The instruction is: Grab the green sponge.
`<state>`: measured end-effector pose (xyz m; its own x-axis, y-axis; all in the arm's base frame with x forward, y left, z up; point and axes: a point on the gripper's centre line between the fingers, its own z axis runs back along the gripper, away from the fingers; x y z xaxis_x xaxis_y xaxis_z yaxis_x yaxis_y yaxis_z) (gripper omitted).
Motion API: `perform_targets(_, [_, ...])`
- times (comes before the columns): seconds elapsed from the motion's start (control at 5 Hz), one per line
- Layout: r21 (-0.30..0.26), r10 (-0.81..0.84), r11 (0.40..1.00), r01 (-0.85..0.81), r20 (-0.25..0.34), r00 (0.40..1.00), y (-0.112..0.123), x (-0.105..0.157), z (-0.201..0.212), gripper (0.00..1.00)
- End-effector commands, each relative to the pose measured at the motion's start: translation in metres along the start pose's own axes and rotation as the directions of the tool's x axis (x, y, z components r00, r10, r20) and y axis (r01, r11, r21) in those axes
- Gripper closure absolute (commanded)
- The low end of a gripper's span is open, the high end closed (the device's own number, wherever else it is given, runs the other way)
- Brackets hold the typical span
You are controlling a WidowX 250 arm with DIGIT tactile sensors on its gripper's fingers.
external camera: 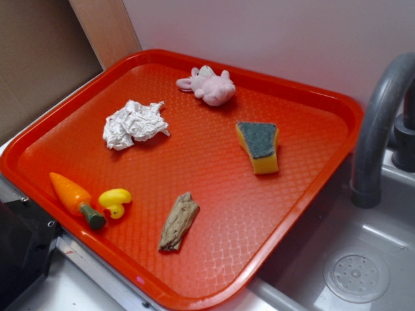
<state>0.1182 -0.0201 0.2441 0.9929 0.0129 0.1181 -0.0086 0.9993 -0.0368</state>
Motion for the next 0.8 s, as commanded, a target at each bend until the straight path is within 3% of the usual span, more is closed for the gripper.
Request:
perform_targets(0.0, [0.000, 0.000, 1.000, 0.000, 0.000, 1.000, 0.000, 0.000, 0.000, 0.00])
perform_targets(0.2, [-0.087, -0.044, 0.995, 0.053, 0.108, 0.993, -0.049, 0.012, 0.004, 0.00])
perform_targets(0.4, [-0.144, 0.096, 0.987, -0.074, 0.158, 0.983, -0.083, 0.026, 0.005, 0.00])
perform_targets(0.6, [-0.148, 0.343, 0.934, -0.325, 0.124, 0.931, -0.113, 0.047, -0.010, 0.00])
